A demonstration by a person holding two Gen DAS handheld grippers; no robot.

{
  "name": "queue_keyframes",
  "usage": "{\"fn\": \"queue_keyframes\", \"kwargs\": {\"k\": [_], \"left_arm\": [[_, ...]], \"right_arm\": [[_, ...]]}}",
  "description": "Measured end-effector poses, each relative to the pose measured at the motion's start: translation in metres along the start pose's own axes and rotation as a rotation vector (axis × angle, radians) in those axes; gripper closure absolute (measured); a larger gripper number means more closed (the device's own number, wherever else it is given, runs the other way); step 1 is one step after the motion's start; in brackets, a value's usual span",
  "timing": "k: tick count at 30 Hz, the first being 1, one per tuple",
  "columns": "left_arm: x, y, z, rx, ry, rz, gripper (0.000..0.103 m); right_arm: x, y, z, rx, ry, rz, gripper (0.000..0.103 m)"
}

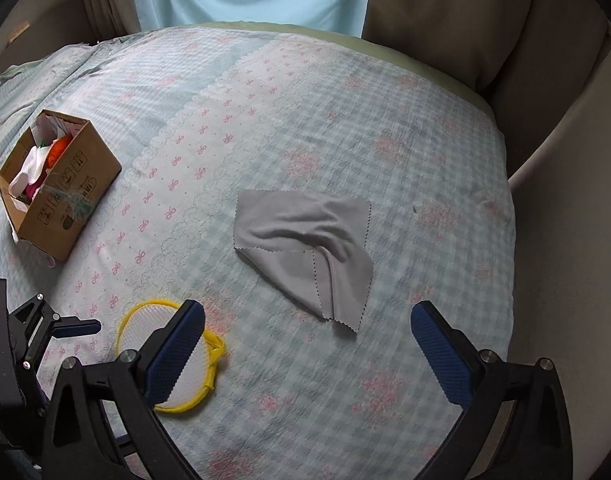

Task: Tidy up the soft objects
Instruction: 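Move both tools toward the yellow-rimmed sponge and grey cloth, then grasp the yellow-rimmed mesh sponge with the left tool while the right tool grasps the grey cloth, then carry the mesh sponge and grey cloth over the cardboard box with both tools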

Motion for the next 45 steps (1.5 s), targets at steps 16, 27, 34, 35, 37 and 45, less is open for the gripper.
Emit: {"fn": "queue_keyframes", "kwargs": {"k": [16,27,34,35,37,45], "left_arm": [[0.02,0.039,0.011,0.066,-0.039,-0.039,0.0],[0.04,0.041,0.016,0.062,-0.002,-0.031,0.011],[0.044,0.035,0.021,0.029,-0.002,-0.026,0.03],[0.044,0.035,0.021,0.024,0.001,-0.025,0.033],[0.044,0.032,0.022,0.011,0.003,-0.028,0.042],[0.042,0.018,0.021,-0.038,-0.014,-0.046,0.064]], "right_arm": [[0.003,0.105,-0.003,0.037,-0.135,0.036,0.0],[0.018,0.11,-0.005,0.06,-0.131,-0.007,0.029],[0.019,0.102,0.014,0.077,-0.196,-0.017,0.079],[0.019,0.102,0.015,0.076,-0.195,-0.017,0.085],[0.02,0.102,0.016,0.068,-0.191,-0.015,0.087],[0.02,0.098,0.013,0.067,-0.142,-0.018,0.093]]}}
Point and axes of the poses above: each gripper's, at about its wrist camera, not at the fingertips, and y roughly the way its jaws point, z to its left, x to its top, the point moved 7 cm from there along y, roughly the way its jaws point, and after that the axes turned 1 degree about z, right-handed, at the moved point
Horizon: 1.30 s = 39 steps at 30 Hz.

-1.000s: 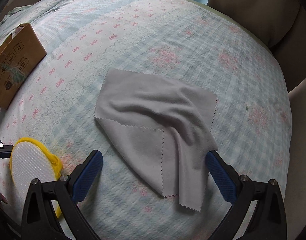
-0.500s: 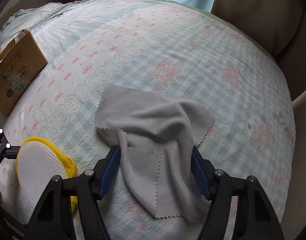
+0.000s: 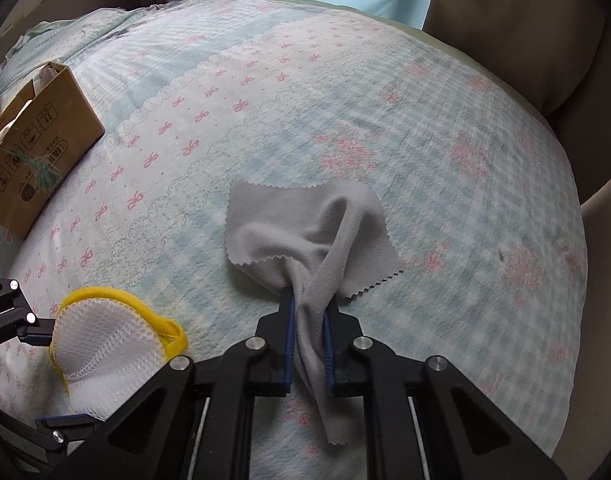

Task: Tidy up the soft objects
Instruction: 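Carry the mesh sponge and grey cloth over the cardboard box with both tools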

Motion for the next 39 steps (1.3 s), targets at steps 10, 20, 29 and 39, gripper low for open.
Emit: {"fn": "queue_keyframes", "kwargs": {"k": [10,20,29,39], "left_arm": [[0.003,-0.016,0.005,-0.031,-0.042,-0.016,0.073],[0.025,-0.081,0.013,-0.037,-0.053,-0.1,0.074],[0.052,-0.196,0.041,-0.033,-0.05,-0.227,0.073],[0.042,-0.304,0.124,-0.016,-0.103,-0.279,0.073]], "right_arm": [[0.003,-0.021,0.003,0.003,0.046,-0.019,0.096],[0.023,-0.095,0.007,-0.043,0.109,-0.078,0.096],[0.067,-0.204,0.038,-0.102,0.156,-0.163,0.096],[0.129,-0.284,0.124,-0.101,0.194,-0.228,0.096]]}}
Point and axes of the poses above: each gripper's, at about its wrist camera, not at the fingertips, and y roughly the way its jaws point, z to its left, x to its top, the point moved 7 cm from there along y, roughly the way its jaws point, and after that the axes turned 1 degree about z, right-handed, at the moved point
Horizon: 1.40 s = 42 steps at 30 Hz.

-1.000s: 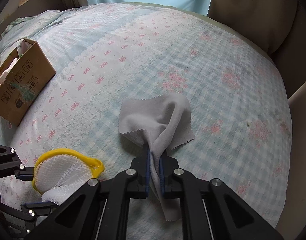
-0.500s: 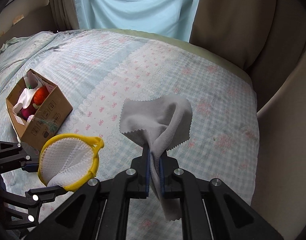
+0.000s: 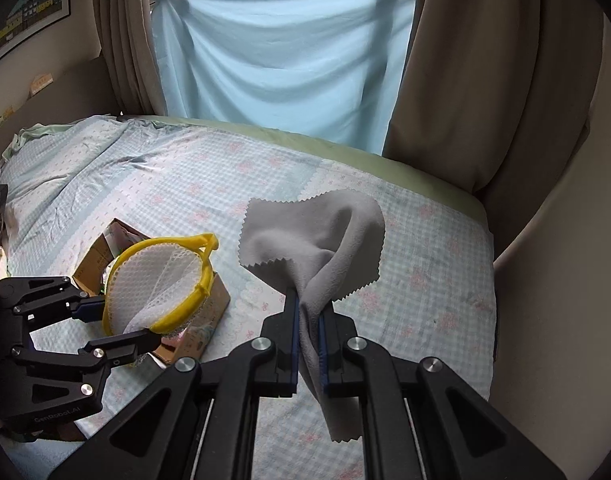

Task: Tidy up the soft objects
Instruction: 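Carry the mesh sponge and grey cloth over the cardboard box with both tools, then open both tools to drop the sponge and grey cloth into the box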

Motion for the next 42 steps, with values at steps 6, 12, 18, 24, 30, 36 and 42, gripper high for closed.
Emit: {"fn": "queue_keyframes", "kwargs": {"k": [6,12,18,24,30,36,42], "left_arm": [[-0.002,-0.047,0.07,0.028,-0.028,0.004,0.073],[-0.018,-0.064,0.145,0.06,-0.033,0.065,0.073],[-0.038,-0.061,0.213,0.094,-0.04,0.134,0.073],[-0.053,-0.031,0.257,0.098,-0.066,0.221,0.073],[-0.066,0.002,0.29,0.094,-0.104,0.307,0.073],[-0.072,0.044,0.299,0.074,-0.105,0.393,0.073],[-0.081,0.085,0.287,0.052,-0.056,0.471,0.073]], "right_arm": [[0.022,-0.008,0.073,0.044,0.045,-0.007,0.096],[0.032,0.013,0.131,0.057,0.102,0.044,0.096],[0.029,0.049,0.177,0.06,0.176,0.114,0.096],[0.021,0.09,0.212,0.068,0.244,0.195,0.096],[0.009,0.134,0.225,0.066,0.331,0.284,0.096],[-0.006,0.176,0.216,0.081,0.47,0.38,0.096],[-0.022,0.209,0.209,0.122,0.629,0.454,0.096]]}}
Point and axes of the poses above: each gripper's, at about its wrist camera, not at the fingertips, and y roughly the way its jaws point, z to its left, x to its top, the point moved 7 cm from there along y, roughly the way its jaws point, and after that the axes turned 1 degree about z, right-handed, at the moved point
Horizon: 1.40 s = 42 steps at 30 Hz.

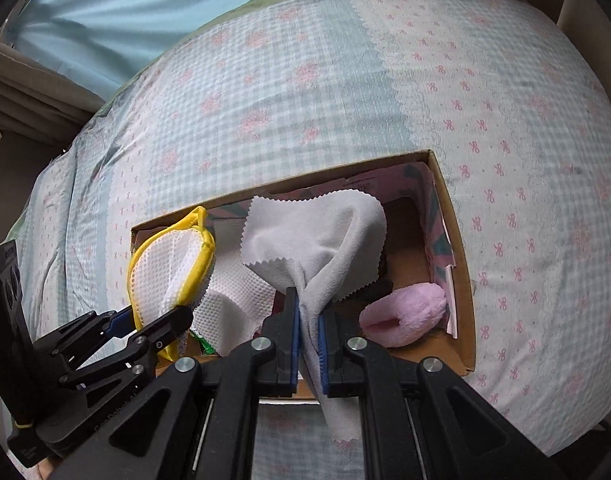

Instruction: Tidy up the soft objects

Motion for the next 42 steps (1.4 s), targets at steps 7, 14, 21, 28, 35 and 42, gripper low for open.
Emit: {"fn": "queue_keyframes", "kwargs": {"k": [7,14,21,28,35,42], "left_arm": [[0.002,0.005,-0.006,0.011,0.067,-0.005,0.004],[-0.01,0.014,0.001,0.056,0.085,0.047,0.0],[-0.017,0.007,0.001,0.062,0.073,0.037,0.0],[-0.02,-0.02,-0.005,0.081,0.059,-0.011,0.0],[-0.022,-0.079,-0.018,0.094,-0.001,-0.128,0.0],[-0.023,-0.182,-0.036,0.132,-0.103,-0.349,0.0]], "right_arm": [[0.003,0.025,-0.007,0.062,0.103,0.064,0.087],[0.001,0.031,-0.016,0.03,0.115,0.069,0.0],[0.0,0.021,-0.018,0.04,0.113,0.056,0.0],[-0.004,-0.007,-0.015,0.041,0.082,0.02,0.0],[-0.005,-0.071,-0.008,0.01,-0.057,-0.087,0.0],[-0.005,-0.176,-0.006,-0.025,-0.171,-0.275,0.0]]}}
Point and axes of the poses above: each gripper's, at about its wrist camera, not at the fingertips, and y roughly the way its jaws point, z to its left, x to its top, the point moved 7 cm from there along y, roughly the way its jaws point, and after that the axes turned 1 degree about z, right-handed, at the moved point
